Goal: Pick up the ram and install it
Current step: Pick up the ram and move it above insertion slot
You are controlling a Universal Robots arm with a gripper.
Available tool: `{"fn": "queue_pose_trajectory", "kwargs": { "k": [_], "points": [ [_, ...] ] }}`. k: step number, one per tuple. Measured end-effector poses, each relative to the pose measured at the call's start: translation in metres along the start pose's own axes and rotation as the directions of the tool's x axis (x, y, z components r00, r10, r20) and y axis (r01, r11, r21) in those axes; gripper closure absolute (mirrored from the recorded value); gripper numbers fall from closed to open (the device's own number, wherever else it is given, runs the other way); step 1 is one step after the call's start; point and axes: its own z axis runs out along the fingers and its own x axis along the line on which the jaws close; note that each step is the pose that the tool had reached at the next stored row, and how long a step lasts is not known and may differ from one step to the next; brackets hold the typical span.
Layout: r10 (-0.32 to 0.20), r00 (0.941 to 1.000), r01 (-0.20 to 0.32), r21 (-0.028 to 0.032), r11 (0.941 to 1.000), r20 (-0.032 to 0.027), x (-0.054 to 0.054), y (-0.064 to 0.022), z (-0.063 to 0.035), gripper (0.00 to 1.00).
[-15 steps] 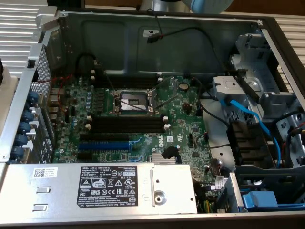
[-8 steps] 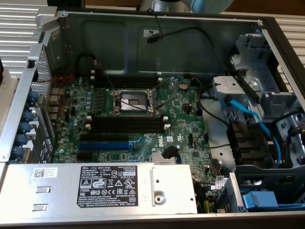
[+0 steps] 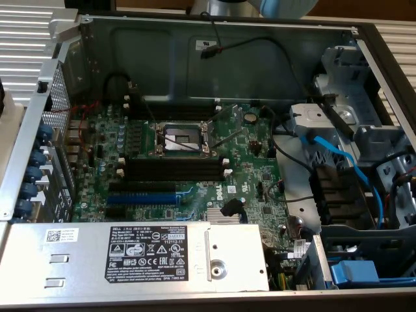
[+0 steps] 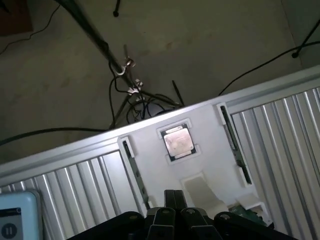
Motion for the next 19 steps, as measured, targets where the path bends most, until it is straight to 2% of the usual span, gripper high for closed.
{"fn": "queue_pose_trajectory", "kwargs": {
  "k": [5,10,13,14,18,19],
  "points": [
    [-0.024,0.9997,0.024,0.0025,0.9997,-0.0087,0.0006,0.0000,0.0006,0.89],
    [-0.070,0.9975,0.070,0.0019,0.9975,-0.0096,0.0020,-0.0005,0.0028,0.89],
    [-0.085,0.9963,0.085,0.0057,0.9963,-0.0092,0.0032,-0.0008,0.0033,0.89],
    [-0.090,0.9959,0.090,0.0102,0.9959,-0.0085,0.0037,-0.0010,0.0033,0.89],
    [-0.107,0.9943,0.107,0.0411,0.9934,-0.0038,0.0055,-0.0016,0.0034,0.89],
    [-0.111,0.9938,0.111,0.0415,0.9930,-0.0037,0.0066,-0.0020,0.0038,0.89]
  ]
}}
